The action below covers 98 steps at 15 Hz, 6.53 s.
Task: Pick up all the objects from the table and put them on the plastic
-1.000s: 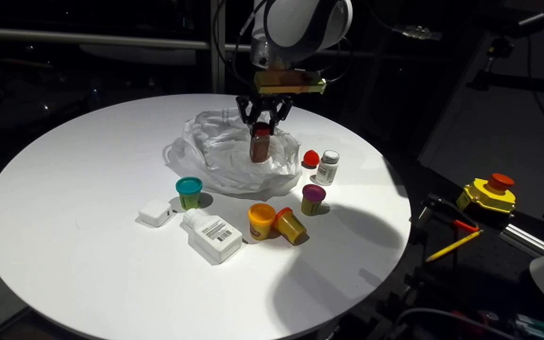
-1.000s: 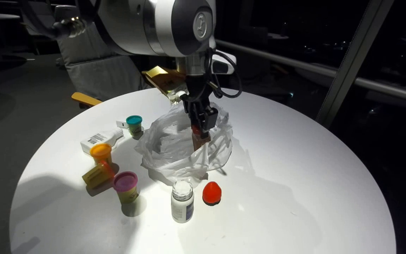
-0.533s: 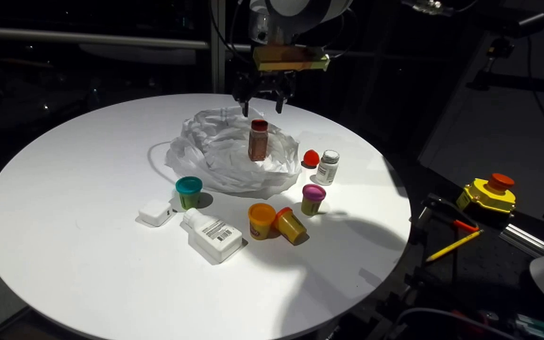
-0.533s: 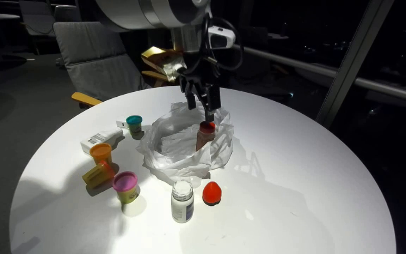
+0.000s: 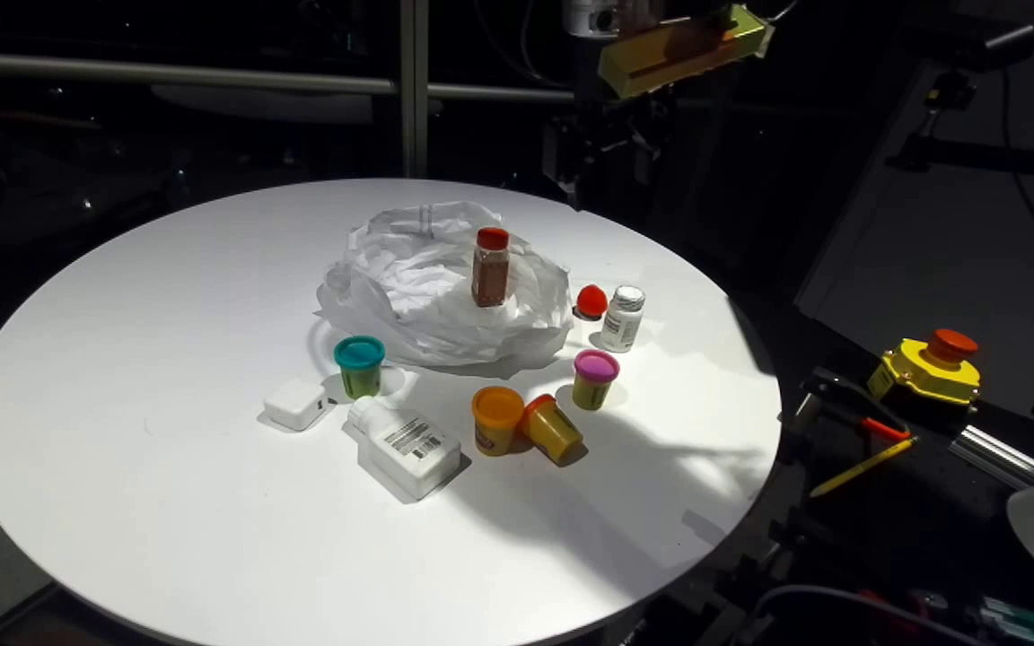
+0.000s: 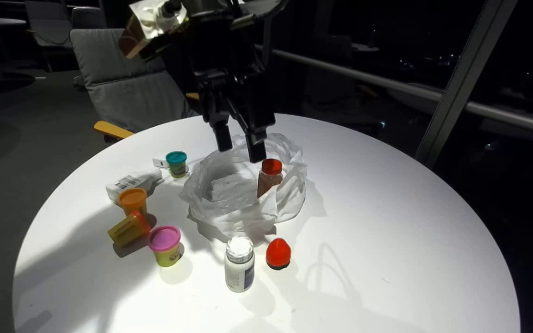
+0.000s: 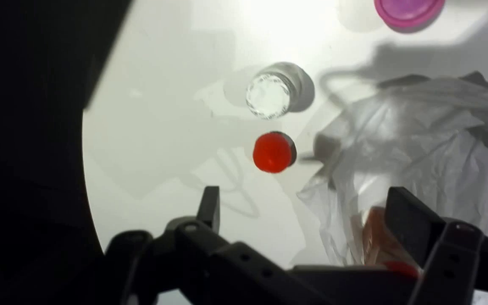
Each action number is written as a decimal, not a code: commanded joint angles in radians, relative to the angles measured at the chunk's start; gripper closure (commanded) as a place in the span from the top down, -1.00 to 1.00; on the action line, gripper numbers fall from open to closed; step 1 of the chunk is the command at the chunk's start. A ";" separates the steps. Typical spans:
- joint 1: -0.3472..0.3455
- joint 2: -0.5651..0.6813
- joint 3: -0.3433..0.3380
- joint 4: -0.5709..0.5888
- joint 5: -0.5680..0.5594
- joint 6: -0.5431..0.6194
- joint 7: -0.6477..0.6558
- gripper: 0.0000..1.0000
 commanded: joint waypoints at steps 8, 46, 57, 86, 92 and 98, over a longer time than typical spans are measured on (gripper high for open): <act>-0.288 0.045 0.043 -0.191 0.329 0.283 -0.717 1.00; -0.102 0.065 0.106 -0.082 0.272 0.392 -0.321 -0.48; -0.151 0.329 0.129 0.060 0.489 0.569 -0.474 -0.48; -0.268 0.234 0.048 -0.062 0.134 0.317 -0.728 1.00; -0.361 0.335 0.152 -0.047 0.419 0.539 -0.827 1.00; -0.367 0.440 0.136 0.028 0.465 0.680 -0.779 1.00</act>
